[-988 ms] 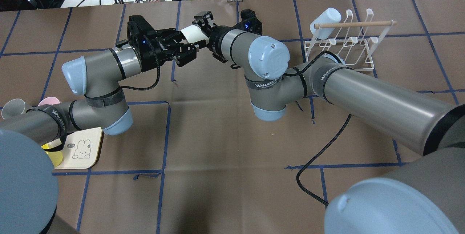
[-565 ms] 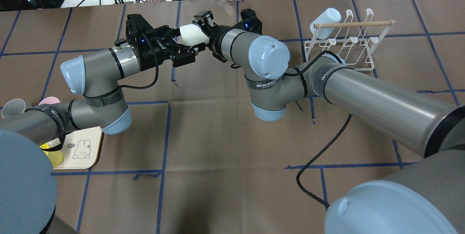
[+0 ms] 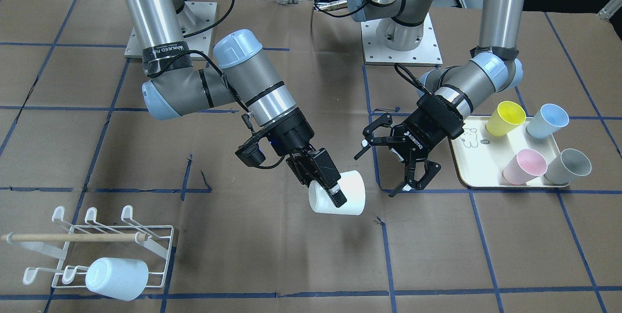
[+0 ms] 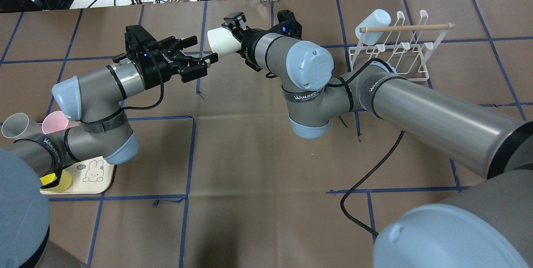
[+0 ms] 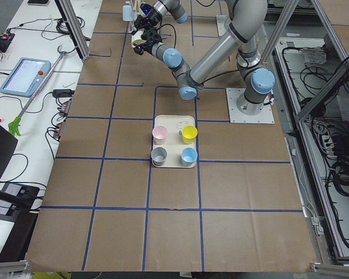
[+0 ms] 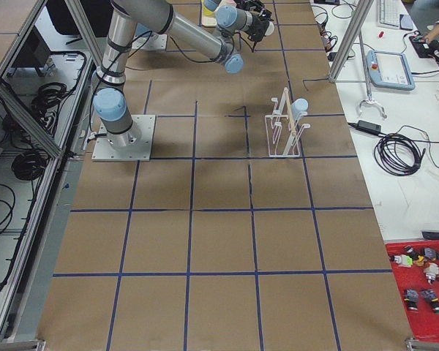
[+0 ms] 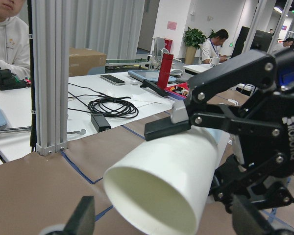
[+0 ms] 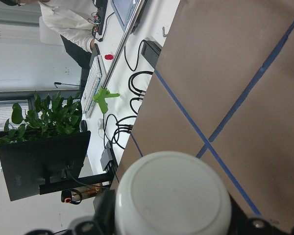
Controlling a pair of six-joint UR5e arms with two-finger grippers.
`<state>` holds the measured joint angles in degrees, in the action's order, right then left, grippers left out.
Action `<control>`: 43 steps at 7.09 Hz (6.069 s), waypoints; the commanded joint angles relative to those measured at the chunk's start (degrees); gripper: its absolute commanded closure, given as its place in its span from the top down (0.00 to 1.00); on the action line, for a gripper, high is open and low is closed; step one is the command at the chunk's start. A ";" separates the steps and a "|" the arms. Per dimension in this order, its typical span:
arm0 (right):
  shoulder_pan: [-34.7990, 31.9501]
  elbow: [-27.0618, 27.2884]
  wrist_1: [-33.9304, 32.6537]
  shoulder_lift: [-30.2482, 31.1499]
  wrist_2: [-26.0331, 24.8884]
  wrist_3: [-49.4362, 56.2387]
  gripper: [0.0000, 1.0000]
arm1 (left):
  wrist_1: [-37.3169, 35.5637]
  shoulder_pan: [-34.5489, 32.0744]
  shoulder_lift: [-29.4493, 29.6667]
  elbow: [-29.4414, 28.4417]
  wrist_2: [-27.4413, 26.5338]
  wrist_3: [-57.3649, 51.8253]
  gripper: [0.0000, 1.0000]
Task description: Transfer IKEA cup to right arm and place on rack
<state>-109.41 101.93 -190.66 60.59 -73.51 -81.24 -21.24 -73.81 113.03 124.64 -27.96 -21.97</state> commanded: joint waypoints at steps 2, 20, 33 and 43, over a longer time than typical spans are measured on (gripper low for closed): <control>4.10 0.20 -0.14 0.32 0.30 2.82 0.39 | 1.71 1.83 -0.71 -1.15 -0.07 0.26 0.99; 42.61 -1.57 10.58 1.90 9.44 107.34 0.40 | 106.67 -13.38 -16.53 -37.81 -61.07 19.07 0.99; 41.22 -7.75 57.34 12.86 -0.53 106.64 1.00 | 104.12 -13.38 -16.71 -36.66 -62.30 19.07 0.99; 13.96 -20.64 98.91 21.50 -13.95 79.21 1.00 | 104.12 -13.38 -16.35 -36.66 -62.22 19.07 0.99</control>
<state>-94.83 80.47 -91.71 81.86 -88.01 -2.15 82.88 -87.19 96.68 87.98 -90.18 -2.93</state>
